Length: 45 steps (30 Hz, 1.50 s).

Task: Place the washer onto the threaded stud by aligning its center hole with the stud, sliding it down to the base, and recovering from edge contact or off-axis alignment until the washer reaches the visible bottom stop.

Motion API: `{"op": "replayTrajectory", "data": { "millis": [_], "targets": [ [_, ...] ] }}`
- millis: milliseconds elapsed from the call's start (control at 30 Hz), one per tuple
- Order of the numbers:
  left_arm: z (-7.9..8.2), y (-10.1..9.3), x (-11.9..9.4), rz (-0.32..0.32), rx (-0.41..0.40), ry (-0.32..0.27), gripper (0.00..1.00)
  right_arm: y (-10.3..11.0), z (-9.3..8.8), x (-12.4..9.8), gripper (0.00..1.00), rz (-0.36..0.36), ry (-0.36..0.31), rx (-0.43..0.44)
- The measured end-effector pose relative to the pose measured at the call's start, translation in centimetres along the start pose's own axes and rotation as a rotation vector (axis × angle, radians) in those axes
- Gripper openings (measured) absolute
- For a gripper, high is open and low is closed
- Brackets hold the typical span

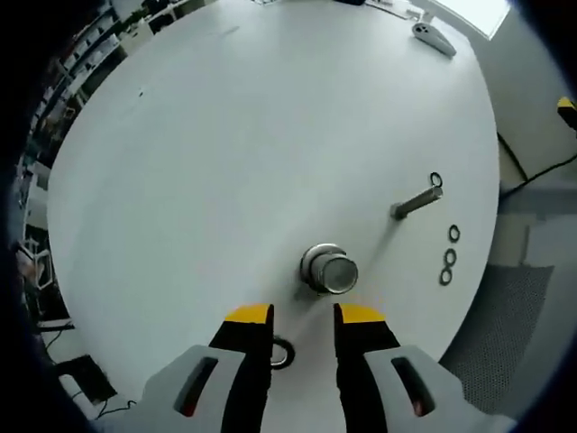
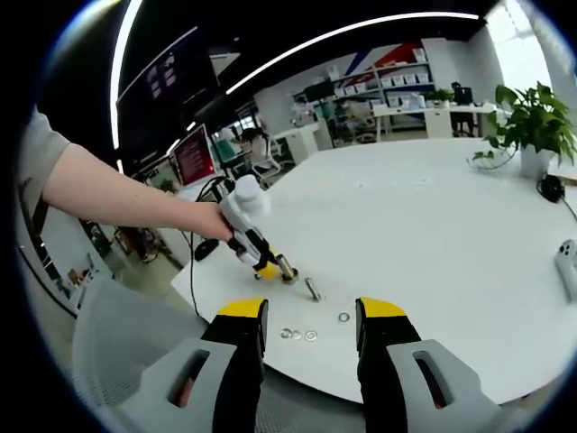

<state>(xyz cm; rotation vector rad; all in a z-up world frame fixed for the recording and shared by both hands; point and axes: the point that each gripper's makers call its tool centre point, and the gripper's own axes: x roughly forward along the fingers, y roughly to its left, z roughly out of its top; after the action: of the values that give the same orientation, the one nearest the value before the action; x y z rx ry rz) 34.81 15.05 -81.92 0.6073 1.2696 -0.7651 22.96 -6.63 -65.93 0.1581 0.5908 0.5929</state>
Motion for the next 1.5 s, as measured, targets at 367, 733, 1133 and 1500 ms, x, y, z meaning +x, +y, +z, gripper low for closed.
{"op": "replayTrajectory", "data": {
  "millis": [367,733,1133,1500],
  "targets": [
    [-2.8,1.2,-0.4,0.047,-0.069,0.000,0.28,-0.1,-0.2,0.1,0.41,0.001,0.007,0.003],
    [-4.2,0.7,0.2,0.033,-0.091,0.036,0.31,0.1,-0.1,0.1,0.41,0.006,0.008,0.002],
    [-4.4,1.0,0.3,0.034,-0.102,0.035,0.29,0.1,-0.3,0.2,0.41,0.008,0.019,-0.005],
    [-4.4,-0.6,0.0,0.036,-0.092,0.032,0.21,0.2,-0.3,0.2,0.41,0.010,0.019,-0.010]
  ]
}}
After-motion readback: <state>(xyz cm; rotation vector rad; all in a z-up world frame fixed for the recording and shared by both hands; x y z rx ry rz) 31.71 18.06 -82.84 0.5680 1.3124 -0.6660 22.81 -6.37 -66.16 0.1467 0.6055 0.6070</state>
